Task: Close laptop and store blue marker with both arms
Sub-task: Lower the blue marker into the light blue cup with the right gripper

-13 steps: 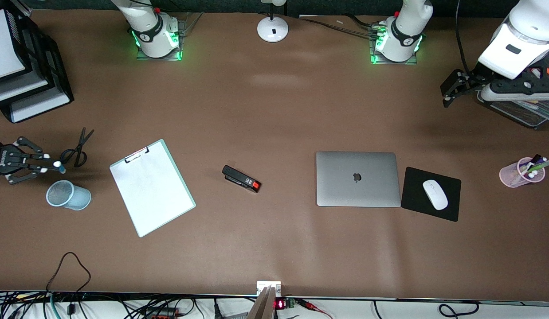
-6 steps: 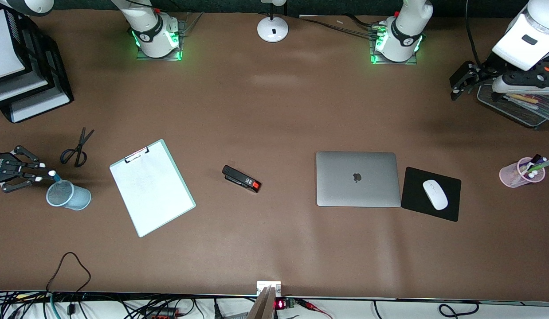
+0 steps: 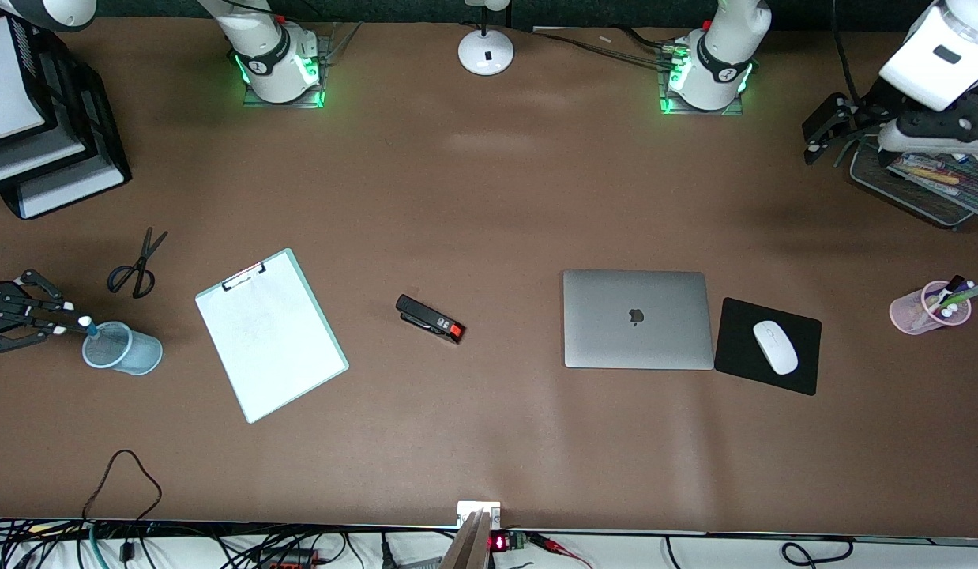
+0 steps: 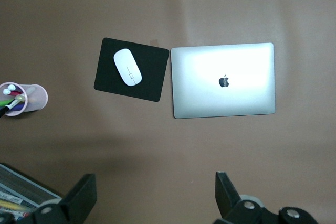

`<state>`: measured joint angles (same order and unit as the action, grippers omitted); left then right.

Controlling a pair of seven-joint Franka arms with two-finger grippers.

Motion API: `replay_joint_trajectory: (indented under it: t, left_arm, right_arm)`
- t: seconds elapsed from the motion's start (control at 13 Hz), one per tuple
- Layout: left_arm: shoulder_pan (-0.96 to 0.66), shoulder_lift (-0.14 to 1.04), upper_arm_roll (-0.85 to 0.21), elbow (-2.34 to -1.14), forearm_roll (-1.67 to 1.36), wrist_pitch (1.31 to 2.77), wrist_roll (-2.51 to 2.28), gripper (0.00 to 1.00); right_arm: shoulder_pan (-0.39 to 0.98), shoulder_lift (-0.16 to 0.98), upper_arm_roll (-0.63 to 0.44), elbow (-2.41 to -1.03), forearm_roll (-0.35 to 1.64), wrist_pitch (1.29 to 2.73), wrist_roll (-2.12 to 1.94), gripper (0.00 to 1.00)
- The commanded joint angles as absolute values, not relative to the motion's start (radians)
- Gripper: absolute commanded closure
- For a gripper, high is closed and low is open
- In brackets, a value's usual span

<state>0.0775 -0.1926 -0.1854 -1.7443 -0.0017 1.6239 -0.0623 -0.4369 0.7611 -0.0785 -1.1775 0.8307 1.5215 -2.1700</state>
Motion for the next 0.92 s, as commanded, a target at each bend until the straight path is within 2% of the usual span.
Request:
replay_joint_trajectory:
  t: [0.0,0.46,0.69,0.85]
  left_arm:
    - [0.089,-0.19,-0.192,-1.69,-0.02,1.578,-0.043,0.0]
    - [0.089,-0.158,-0.187,-1.649,-0.018,1.58,-0.045,0.0]
    - [0.054,-0.126,-0.173,-1.589,-0.008,1.54,-0.051,0.0]
    - [0.006,-0.101,-0.114,-1.55,-0.008,1.513,-0.049,0.0]
  right_arm:
    - [-0.451,0.814,-0.066,-1.141,0.853,1.526,-2.187,0.94]
    - [-0.453,0.857,-0.066,-1.141,0.851,1.575,-2.191,0.94]
    - [-0.46,0.888,-0.066,-1.141,0.853,1.601,-2.189,0.94]
    - [-0.462,0.891,-0.069,-1.143,0.85,1.627,-2.189,0.94]
